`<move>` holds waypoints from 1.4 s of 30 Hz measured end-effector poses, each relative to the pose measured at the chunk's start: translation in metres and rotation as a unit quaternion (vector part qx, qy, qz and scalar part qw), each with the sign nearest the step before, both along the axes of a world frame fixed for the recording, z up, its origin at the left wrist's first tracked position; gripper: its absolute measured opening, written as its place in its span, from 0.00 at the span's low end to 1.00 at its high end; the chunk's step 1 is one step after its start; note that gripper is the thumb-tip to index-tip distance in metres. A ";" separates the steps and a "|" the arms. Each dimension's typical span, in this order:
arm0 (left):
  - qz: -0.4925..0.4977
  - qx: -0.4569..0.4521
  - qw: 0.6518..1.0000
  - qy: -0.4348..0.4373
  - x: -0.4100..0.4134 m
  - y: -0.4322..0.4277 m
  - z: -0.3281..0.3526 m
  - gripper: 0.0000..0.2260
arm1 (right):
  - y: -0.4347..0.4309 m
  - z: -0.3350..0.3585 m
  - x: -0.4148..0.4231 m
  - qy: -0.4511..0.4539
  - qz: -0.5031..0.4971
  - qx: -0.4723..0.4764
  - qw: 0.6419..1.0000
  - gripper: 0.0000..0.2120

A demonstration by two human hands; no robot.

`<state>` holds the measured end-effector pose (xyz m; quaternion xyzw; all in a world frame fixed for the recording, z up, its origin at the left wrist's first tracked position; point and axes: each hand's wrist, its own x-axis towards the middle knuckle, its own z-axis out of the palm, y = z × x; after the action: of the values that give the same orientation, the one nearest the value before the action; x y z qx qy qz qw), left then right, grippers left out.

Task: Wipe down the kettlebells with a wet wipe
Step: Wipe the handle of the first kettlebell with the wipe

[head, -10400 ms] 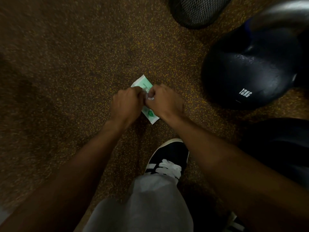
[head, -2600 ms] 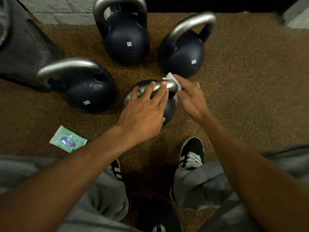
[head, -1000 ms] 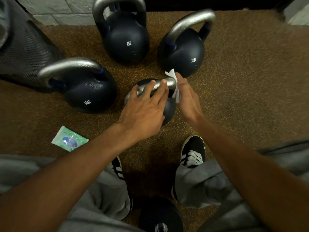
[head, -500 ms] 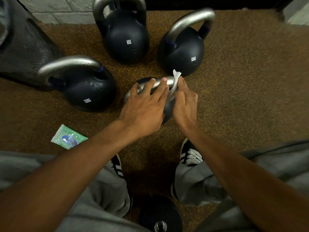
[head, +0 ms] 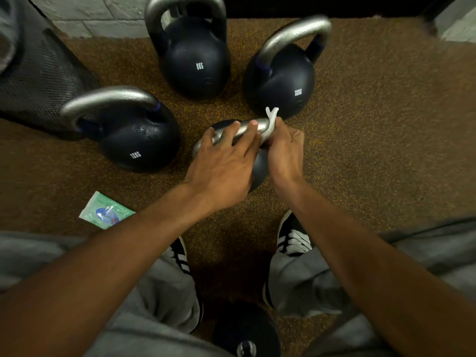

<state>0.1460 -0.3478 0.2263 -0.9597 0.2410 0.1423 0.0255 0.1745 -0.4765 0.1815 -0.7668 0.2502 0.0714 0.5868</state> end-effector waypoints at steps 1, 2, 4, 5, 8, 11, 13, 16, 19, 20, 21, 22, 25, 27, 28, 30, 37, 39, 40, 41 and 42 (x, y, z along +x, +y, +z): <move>-0.001 0.002 1.000 -0.002 0.000 0.000 0.000 0.36 | -0.002 -0.003 0.004 0.019 -0.010 0.011 1.000 0.17; -0.002 0.005 1.000 -0.003 0.000 0.000 0.000 0.35 | -0.004 -0.006 0.007 0.046 -0.021 0.023 0.998 0.20; -0.002 0.005 1.000 -0.003 0.000 0.001 -0.001 0.36 | -0.005 -0.009 0.009 0.063 -0.030 0.033 0.997 0.22; 0.000 0.004 1.000 -0.001 0.000 0.002 -0.001 0.36 | -0.004 -0.006 0.008 0.047 -0.021 0.028 0.998 0.21; 0.002 -0.007 1.000 -0.006 0.000 0.002 -0.003 0.36 | -0.004 -0.004 -0.003 -0.023 0.011 -0.007 1.000 0.20; -0.001 0.003 1.000 -0.005 0.001 0.001 -0.003 0.35 | -0.016 -0.018 -0.002 -0.046 0.060 -0.059 0.995 0.21; -0.002 0.006 1.000 -0.005 0.001 0.001 -0.002 0.36 | -0.023 -0.031 0.004 -0.046 0.105 -0.093 0.989 0.21; 0.001 0.004 1.000 -0.002 0.001 0.002 -0.002 0.36 | -0.024 -0.036 0.008 -0.056 0.112 -0.114 0.986 0.20; 0.002 0.001 1.000 -0.002 0.001 0.002 -0.004 0.36 | -0.025 -0.034 -0.003 -0.123 0.131 -0.163 0.970 0.22; 0.002 -0.002 1.000 -0.003 0.002 0.002 -0.004 0.36 | -0.026 -0.035 -0.007 -0.139 0.150 -0.176 0.963 0.23; 0.003 -0.004 1.000 -0.003 0.002 0.001 -0.004 0.36 | -0.028 -0.038 -0.007 -0.141 0.163 -0.183 0.959 0.24; 0.004 -0.007 1.000 -0.004 0.002 0.001 -0.004 0.36 | -0.030 -0.039 -0.004 -0.132 0.166 -0.179 0.961 0.24; 0.009 -0.014 1.000 0.000 0.002 0.003 -0.004 0.36 | -0.033 -0.037 0.003 -0.092 0.165 -0.163 0.968 0.23; 0.012 -0.020 1.000 0.008 0.003 0.004 -0.003 0.36 | -0.031 -0.033 0.001 -0.128 0.186 -0.195 0.954 0.25; 0.014 -0.023 1.000 0.010 0.003 0.005 -0.003 0.36 | -0.032 -0.032 0.000 -0.146 0.202 -0.220 0.943 0.27; 0.016 -0.024 0.999 0.015 0.003 0.005 -0.003 0.36 | -0.037 -0.032 0.001 -0.166 0.232 -0.277 0.918 0.30; 0.012 -0.013 1.000 0.013 0.003 0.005 -0.003 0.37 | -0.054 -0.027 0.026 -0.147 0.302 -0.368 0.867 0.20; 0.010 -0.011 1.000 0.011 0.003 0.005 -0.003 0.37 | -0.054 -0.024 0.026 -0.185 0.314 -0.397 0.842 0.22; 0.010 -0.011 1.000 0.013 0.003 0.005 -0.002 0.37 | -0.054 -0.025 0.026 -0.203 0.319 -0.400 0.835 0.24; 0.012 -0.012 1.000 0.015 0.003 0.005 -0.002 0.37 | -0.055 -0.025 0.025 -0.213 0.319 -0.395 0.835 0.25; 0.015 -0.014 1.000 0.018 0.003 0.005 -0.002 0.37 | -0.055 -0.026 0.025 -0.211 0.317 -0.386 0.840 0.25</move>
<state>0.1491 -0.3430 0.2246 -0.9607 0.2287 0.1571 0.0058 0.2000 -0.5317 0.1553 -0.9653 -0.1286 -0.0122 0.2269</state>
